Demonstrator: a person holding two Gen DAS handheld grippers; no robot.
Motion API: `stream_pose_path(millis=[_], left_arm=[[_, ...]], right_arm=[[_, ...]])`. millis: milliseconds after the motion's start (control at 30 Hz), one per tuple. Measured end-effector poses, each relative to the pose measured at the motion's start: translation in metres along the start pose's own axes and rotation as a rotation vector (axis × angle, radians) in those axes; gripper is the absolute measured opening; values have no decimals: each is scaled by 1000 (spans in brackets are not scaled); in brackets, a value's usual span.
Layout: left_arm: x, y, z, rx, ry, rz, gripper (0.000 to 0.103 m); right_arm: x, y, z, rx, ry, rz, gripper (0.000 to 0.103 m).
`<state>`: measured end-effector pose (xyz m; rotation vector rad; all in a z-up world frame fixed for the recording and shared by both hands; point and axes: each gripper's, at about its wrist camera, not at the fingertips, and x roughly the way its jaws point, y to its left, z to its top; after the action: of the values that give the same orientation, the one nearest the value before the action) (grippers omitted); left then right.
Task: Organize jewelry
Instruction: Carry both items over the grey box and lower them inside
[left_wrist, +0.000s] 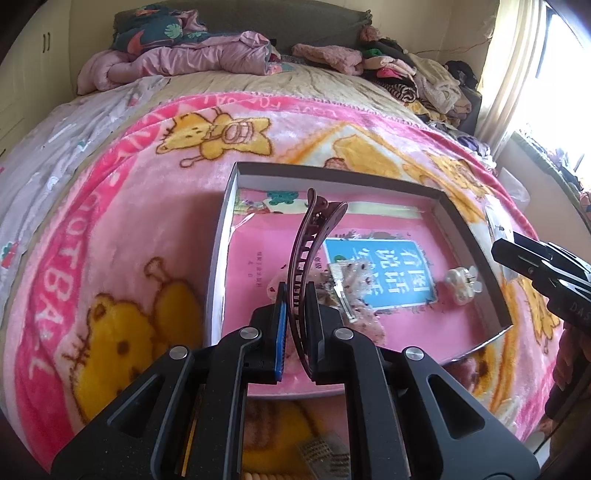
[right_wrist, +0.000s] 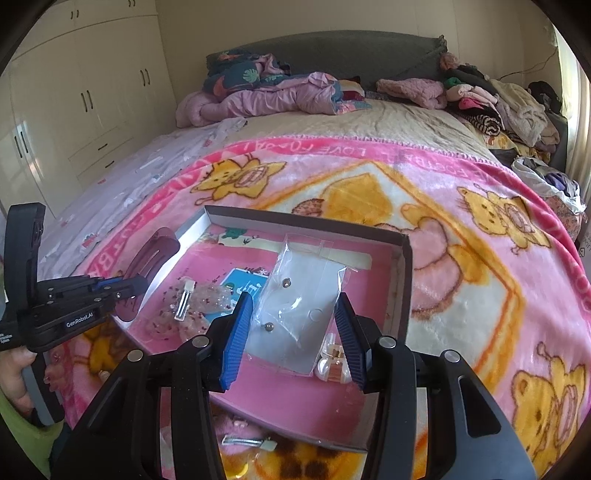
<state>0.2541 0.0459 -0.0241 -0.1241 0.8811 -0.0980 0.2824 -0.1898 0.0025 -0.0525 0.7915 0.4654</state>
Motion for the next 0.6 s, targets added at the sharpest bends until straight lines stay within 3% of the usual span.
stream_pose_path(millis=[600], left_arm=[[25,3,-4,-7,42,-12,4]], right_arm=[[59,12,-8,-12,105,20,44]])
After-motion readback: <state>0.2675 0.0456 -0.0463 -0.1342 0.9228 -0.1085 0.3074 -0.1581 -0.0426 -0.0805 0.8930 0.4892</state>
